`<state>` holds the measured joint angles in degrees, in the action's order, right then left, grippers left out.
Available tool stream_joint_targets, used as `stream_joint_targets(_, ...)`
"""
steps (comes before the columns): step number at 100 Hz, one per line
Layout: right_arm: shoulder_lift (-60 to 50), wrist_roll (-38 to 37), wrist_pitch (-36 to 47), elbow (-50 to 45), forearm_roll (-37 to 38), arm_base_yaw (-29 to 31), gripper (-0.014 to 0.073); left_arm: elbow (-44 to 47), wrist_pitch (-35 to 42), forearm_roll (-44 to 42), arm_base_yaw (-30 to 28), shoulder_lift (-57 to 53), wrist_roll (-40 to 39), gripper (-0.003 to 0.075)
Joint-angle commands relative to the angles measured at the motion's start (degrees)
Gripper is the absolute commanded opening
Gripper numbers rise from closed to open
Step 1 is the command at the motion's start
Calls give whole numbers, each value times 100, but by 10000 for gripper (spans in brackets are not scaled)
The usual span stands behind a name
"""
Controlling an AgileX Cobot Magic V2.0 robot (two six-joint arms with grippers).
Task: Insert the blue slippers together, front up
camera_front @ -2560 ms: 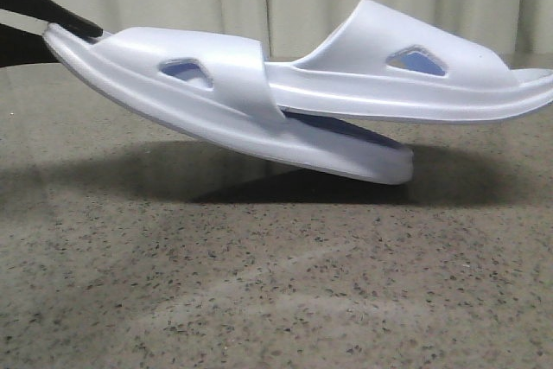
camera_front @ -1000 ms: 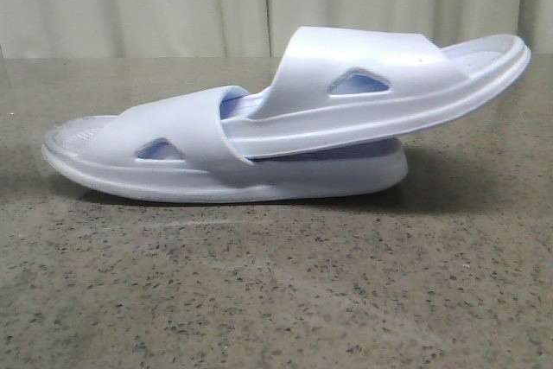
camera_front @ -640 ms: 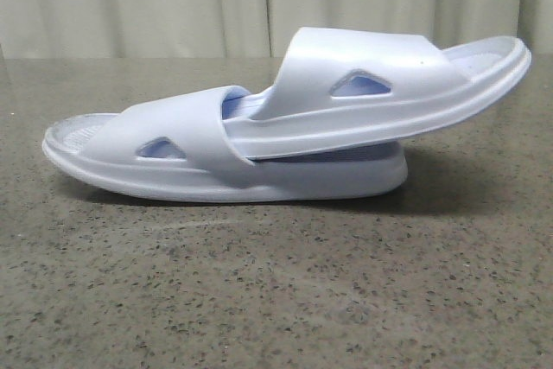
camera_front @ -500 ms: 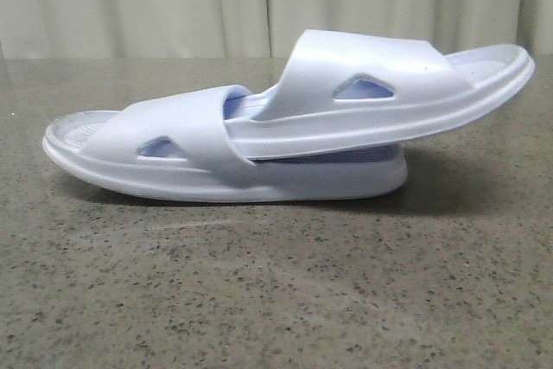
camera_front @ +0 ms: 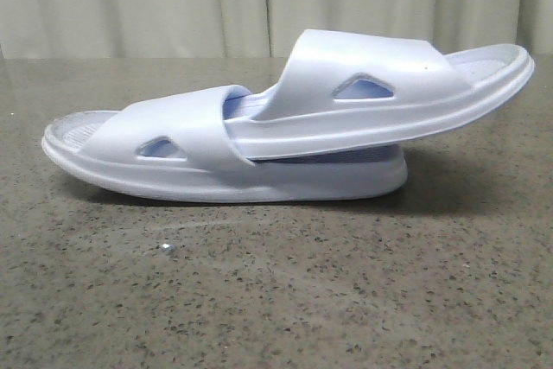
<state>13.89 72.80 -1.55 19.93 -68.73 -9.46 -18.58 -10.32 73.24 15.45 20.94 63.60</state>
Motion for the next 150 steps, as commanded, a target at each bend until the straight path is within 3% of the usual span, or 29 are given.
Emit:
stream_joint_targets(1,106,113,155,141,26,-9,171,-146,171,69,31,34,14,407)
stream_joint_targets(19,106,113,155,141,14,-9,-80,-146,171,69,31,34,14,202)
stream_joint_targets(33,106,113,155,141,7,-9,-107,-146,161,69,31,34,14,15)
stream_joint_targets(128,106,113,122,141,7,-9,-107,-137,172,88,31,21,14,16)
stream_joint_targets(142,106,113,122,141,7,-9,-107,-125,797,-14,31,21,14,16)
stream_joint_targets(150,106,113,122,141,7,-9,-107,-76,960,-532,31,21,-60,16)
